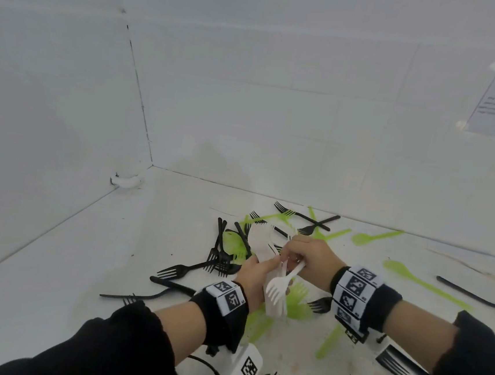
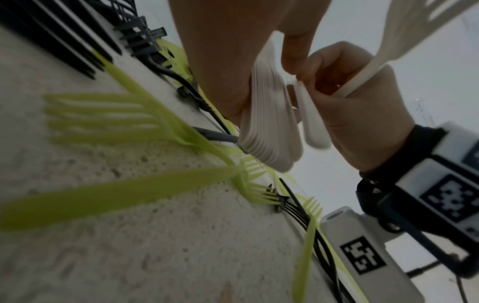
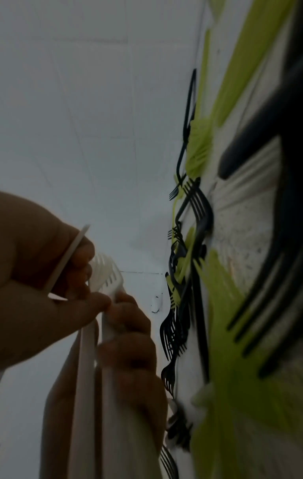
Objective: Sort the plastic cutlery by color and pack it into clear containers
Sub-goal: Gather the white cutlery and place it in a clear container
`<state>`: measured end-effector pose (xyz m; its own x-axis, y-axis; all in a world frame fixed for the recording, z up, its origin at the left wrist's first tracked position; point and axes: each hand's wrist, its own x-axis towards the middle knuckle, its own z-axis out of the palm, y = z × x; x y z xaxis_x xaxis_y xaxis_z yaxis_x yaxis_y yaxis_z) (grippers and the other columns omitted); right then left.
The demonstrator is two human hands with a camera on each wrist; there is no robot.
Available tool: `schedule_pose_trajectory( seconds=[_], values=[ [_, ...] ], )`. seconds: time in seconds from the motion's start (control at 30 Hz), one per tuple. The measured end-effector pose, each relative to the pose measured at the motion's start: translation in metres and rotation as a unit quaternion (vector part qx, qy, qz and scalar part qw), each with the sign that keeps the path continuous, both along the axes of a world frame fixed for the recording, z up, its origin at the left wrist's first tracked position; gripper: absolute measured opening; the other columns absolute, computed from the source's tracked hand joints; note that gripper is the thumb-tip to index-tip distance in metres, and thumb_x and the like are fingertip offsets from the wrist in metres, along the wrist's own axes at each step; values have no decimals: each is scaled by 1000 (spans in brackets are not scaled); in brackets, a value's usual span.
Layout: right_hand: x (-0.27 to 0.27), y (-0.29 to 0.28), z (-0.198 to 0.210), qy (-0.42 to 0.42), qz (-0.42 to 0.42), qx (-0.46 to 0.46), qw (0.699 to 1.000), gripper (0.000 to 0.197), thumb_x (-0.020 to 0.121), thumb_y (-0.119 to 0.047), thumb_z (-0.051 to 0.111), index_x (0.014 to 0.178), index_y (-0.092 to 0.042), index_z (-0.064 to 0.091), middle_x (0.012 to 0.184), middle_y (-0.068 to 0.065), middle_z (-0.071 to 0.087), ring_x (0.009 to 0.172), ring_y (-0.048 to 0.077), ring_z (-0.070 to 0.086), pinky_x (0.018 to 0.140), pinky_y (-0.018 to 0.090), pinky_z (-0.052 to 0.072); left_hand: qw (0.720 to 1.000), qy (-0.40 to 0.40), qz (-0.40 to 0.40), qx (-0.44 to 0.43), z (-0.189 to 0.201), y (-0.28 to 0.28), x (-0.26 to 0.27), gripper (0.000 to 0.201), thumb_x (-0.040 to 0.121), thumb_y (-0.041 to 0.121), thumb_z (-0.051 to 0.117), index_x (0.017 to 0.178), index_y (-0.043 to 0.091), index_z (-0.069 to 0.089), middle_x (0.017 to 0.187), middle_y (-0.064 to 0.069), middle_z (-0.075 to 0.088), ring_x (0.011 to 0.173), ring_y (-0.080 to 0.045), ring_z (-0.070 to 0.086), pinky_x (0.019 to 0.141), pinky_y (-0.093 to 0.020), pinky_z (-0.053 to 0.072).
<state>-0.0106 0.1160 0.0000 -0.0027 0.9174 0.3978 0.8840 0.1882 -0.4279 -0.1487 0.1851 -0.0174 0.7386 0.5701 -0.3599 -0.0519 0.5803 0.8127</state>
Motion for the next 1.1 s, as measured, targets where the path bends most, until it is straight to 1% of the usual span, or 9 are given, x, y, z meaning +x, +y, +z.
schedule_pose_trajectory(
  seconds=[0.13,0.3,0.37,0.47,0.57,0.63,0.73,0.87,1.1],
  values=[
    [-4,-8,-3,52,-42,3,998,24,55,8,63,68,-11,67,60,-21,41,65,-12,48,57,0,34,1000,13,7,20,-3,-5,-1,18,93,9,53,107,-2,50,76,-16,58,49,-23,61,47,-29,52],
    [-11,-19,-2,127,-70,-55,988,22,61,-10,57,79,-11,70,67,-13,54,59,4,49,58,7,37,997,28,57,36,-10,-8,2,30,91,3,55,120,-6,51,93,-15,63,76,-25,62,62,-32,54],
    [-13,-23,-5,197,-84,-106,971,32,62,-13,51,86,-19,70,78,5,65,64,11,49,64,21,44,996,30,78,31,-11,-5,4,30,91,3,56,120,-3,52,107,-20,64,87,-29,63,70,-36,54],
    [-18,-23,-8,259,-116,-110,953,23,76,-15,69,78,-36,62,83,9,67,73,20,57,72,33,50,995,45,84,40,-9,-4,6,31,91,4,56,121,-1,54,111,-21,62,84,-27,62,66,-33,53],
    [-21,-18,-12,271,-200,-116,935,25,75,-11,74,76,-28,56,74,-6,62,71,12,58,72,23,49,996,46,68,24,-12,-4,8,21,93,1,50,113,0,55,98,-17,62,73,-24,61,53,-29,53],
    [-22,-11,-14,299,-251,-113,914,19,78,-12,69,83,-24,55,76,-7,61,75,13,59,77,27,49,997,50,62,17,-12,-4,8,8,95,3,48,98,8,53,86,-13,60,66,-23,58,47,-29,52],
    [-26,-3,-13,341,-281,-131,888,17,80,-16,67,76,-25,53,68,-7,55,59,9,50,64,25,43,996,55,60,22,-10,-2,9,8,95,4,48,99,10,52,82,-11,60,64,-24,58,45,-28,51],
    [-34,2,-5,337,-289,-135,886,17,82,-20,64,69,-23,53,61,-1,56,47,14,48,50,23,40,996,50,64,26,-7,-1,8,13,92,4,54,104,8,53,85,-13,61,69,-25,58,59,-34,51],
    [-48,0,-9,402,-308,-109,855,24,83,-24,68,68,-16,50,50,1,51,36,11,44,38,19,36,996,48,79,-2,-10,-7,5,29,95,9,50,121,-2,51,119,-24,60,97,-36,61,89,-50,50]
  ],
)
